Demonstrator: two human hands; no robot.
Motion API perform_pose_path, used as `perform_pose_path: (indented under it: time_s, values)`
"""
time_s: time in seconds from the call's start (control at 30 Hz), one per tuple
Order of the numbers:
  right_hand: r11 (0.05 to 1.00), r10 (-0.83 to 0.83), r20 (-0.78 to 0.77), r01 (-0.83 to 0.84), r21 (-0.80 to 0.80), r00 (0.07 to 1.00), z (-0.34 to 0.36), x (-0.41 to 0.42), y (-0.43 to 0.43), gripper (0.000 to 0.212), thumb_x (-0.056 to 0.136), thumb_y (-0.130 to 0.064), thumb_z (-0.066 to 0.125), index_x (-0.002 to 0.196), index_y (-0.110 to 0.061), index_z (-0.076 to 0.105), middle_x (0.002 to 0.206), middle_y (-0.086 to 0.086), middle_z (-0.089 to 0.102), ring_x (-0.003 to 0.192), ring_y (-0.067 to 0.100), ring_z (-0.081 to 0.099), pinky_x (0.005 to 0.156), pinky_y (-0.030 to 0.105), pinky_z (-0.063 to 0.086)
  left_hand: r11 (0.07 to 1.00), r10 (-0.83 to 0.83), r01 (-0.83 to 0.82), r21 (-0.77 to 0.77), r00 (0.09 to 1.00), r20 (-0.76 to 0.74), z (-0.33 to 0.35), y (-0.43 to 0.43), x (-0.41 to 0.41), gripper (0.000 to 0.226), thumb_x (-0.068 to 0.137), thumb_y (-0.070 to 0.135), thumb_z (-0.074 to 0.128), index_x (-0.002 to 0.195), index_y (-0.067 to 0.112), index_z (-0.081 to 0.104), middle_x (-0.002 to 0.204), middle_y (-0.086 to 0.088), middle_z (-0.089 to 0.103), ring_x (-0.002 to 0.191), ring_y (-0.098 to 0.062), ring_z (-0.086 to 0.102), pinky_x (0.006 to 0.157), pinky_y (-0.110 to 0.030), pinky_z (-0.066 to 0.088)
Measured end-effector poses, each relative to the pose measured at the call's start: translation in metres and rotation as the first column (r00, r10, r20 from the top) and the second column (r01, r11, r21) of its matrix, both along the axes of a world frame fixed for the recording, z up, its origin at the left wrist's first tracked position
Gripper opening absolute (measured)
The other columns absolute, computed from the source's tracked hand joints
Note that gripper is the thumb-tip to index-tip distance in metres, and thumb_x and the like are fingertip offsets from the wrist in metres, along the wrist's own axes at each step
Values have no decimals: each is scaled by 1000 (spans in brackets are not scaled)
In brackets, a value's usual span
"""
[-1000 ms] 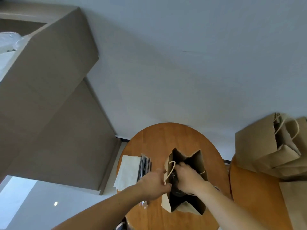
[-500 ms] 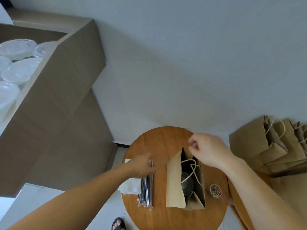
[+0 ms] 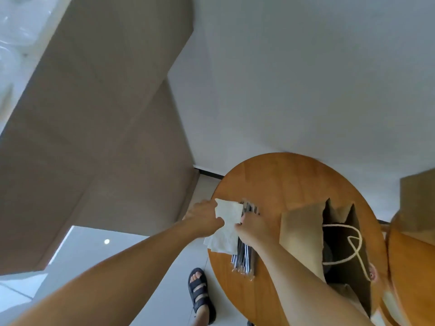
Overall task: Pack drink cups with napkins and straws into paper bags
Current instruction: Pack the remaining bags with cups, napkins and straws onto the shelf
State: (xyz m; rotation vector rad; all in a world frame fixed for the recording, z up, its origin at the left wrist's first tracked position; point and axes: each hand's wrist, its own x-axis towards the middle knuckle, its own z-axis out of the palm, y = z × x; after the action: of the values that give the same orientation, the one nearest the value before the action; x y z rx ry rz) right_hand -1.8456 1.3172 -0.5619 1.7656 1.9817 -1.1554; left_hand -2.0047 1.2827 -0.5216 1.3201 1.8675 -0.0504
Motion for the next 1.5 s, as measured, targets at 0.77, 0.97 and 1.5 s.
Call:
perform_pose_path:
  time_s: [0.77,0.97,1.5]
  values:
    - [955,-249,-48,253,157,967,-83,-8,-26,26,98,-43,53,89,-21,62,77,-6,66,60,6,60,44,14,35,984,175,-174,-21,984,40,-70,-18,-8,45,94,38,54,136,23,48,133,2,57,94,-11,56,61,-16,42]
    - [962,-149,11,143,231,989,-74,1,-31,42,103,-47,40,90,-19,68,82,-5,69,68,8,64,43,9,24,972,230,-227,-54,971,69,-68,-19,-3,49,95,39,54,140,21,46,140,1,53,106,-15,57,77,-21,48]
    - [952,-202,-66,211,223,977,-90,0,-39,26,96,-44,56,90,-20,63,81,-8,64,62,4,58,49,11,36,973,228,-224,-61,972,52,-71,-29,-3,48,95,39,56,139,23,46,140,2,53,113,-17,57,81,-23,45]
